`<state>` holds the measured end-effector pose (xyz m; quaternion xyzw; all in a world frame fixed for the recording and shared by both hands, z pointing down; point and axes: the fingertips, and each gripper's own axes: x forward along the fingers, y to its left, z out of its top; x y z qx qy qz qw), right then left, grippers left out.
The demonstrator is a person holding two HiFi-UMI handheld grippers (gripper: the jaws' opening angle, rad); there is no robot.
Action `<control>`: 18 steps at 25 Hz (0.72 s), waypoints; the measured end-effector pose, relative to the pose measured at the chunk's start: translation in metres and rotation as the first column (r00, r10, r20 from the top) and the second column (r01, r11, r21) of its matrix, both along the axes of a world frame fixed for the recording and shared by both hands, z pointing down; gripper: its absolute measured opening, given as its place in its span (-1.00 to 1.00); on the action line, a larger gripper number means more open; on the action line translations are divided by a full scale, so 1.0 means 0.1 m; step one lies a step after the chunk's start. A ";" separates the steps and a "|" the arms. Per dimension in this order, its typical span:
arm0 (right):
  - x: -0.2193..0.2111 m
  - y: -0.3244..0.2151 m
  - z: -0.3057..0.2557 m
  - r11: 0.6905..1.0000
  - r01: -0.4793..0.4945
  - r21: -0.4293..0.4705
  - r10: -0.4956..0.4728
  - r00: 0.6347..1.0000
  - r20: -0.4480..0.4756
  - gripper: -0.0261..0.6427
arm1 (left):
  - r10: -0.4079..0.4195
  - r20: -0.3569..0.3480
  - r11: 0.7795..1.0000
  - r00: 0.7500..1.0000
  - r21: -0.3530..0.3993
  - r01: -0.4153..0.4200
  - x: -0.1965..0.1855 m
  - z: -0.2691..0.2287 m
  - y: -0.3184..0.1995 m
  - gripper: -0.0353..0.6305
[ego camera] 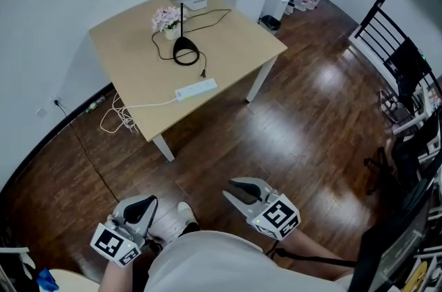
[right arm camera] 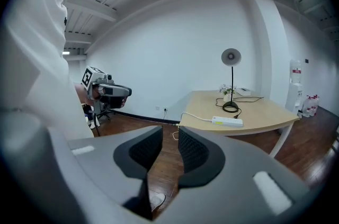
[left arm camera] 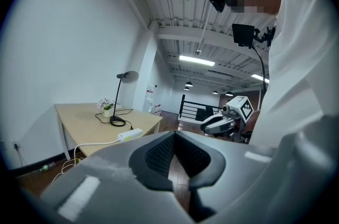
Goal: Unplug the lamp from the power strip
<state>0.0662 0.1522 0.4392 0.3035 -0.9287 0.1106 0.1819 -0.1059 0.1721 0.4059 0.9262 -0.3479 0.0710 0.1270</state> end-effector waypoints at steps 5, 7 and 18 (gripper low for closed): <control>0.22 0.38 -0.06 1.000 0.016 0.020 -0.016 1.000 0.016 -0.62 | -0.005 -0.018 0.999 1.000 0.038 0.006 0.29 -0.15 0.31 -0.88; 0.29 0.51 -0.10 0.999 0.026 0.036 -0.026 1.000 0.015 -0.60 | -0.009 -0.028 0.999 1.000 0.046 0.010 0.39 -0.17 0.44 -0.88; 0.53 1.25 -0.31 0.997 0.048 0.059 -0.053 0.995 0.089 -0.58 | -0.004 -0.013 0.999 1.000 0.038 0.004 0.74 -0.12 1.19 -0.88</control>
